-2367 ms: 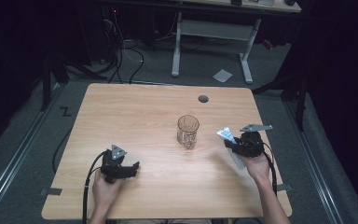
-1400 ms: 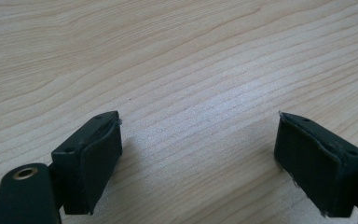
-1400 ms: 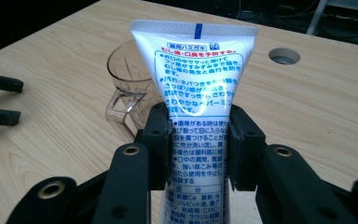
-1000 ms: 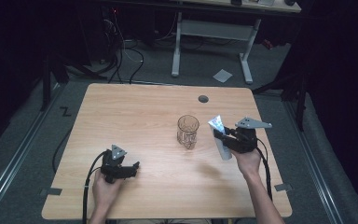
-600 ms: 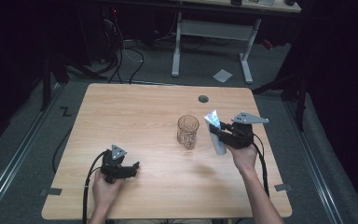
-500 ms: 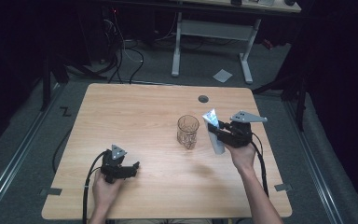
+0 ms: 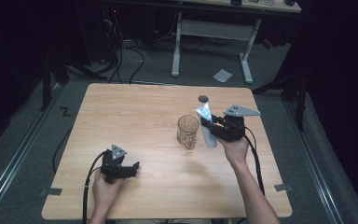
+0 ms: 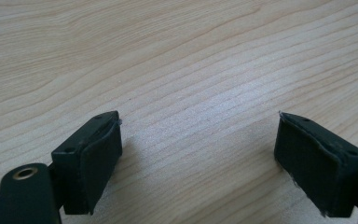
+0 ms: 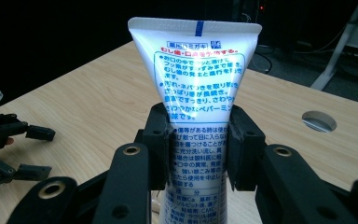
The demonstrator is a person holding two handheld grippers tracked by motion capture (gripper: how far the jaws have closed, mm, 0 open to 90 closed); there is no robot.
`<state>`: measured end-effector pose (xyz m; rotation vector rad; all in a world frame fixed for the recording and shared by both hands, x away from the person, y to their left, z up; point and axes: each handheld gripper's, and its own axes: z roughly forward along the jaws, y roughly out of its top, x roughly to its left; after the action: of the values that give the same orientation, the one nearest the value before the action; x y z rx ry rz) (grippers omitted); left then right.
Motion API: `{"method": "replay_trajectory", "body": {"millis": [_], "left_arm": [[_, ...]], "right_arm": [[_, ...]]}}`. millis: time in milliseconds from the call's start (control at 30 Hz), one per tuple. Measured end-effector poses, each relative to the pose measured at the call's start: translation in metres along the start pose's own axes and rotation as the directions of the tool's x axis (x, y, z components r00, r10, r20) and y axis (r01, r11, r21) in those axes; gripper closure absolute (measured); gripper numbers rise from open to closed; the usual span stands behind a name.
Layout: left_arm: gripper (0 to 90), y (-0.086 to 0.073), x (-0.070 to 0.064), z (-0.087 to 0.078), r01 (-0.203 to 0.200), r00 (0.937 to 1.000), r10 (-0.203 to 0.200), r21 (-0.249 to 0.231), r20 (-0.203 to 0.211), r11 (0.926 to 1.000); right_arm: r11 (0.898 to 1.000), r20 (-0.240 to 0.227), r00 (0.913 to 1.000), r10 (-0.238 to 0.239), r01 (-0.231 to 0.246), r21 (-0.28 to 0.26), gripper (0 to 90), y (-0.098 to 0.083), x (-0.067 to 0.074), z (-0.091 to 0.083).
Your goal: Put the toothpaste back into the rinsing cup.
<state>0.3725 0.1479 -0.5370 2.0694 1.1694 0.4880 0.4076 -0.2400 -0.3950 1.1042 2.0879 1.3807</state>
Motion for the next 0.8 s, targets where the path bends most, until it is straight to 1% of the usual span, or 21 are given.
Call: {"method": "replay_trajectory", "body": {"millis": [233, 367, 567, 667, 800], "left_arm": [[15.3, 0.000, 0.000, 0.000, 0.000, 1.0000, 0.000, 0.001, 0.001, 1.0000], [15.3, 0.000, 0.000, 0.000, -0.001, 1.0000, 0.001, 0.002, 0.002, 1.0000], [15.3, 0.000, 0.000, 0.000, -0.001, 1.0000, 0.001, 0.002, 0.001, 1.0000], [15.3, 0.000, 0.000, 0.000, -0.001, 1.0000, 0.001, 0.001, 0.000, 1.0000], [15.3, 0.000, 0.000, 0.000, -0.001, 1.0000, 0.001, 0.001, 0.001, 1.0000]], "right_arm": [[1.000, -0.002, 1.0000, 0.007, -0.007, -0.007, 65.5, 0.007, 0.000, 0.004], [1.000, 0.004, 1.0000, 0.000, 0.000, -0.002, 65.6, 0.009, 0.000, 0.006], [1.000, 0.002, 0.9999, 0.010, -0.010, -0.016, 65.6, 0.015, -0.002, 0.009], [1.000, 0.004, 1.0000, 0.009, -0.009, -0.011, 65.5, 0.018, -0.003, 0.012], [1.000, -0.002, 0.9998, 0.021, -0.021, -0.013, 65.4, 0.022, -0.005, 0.016]]}}
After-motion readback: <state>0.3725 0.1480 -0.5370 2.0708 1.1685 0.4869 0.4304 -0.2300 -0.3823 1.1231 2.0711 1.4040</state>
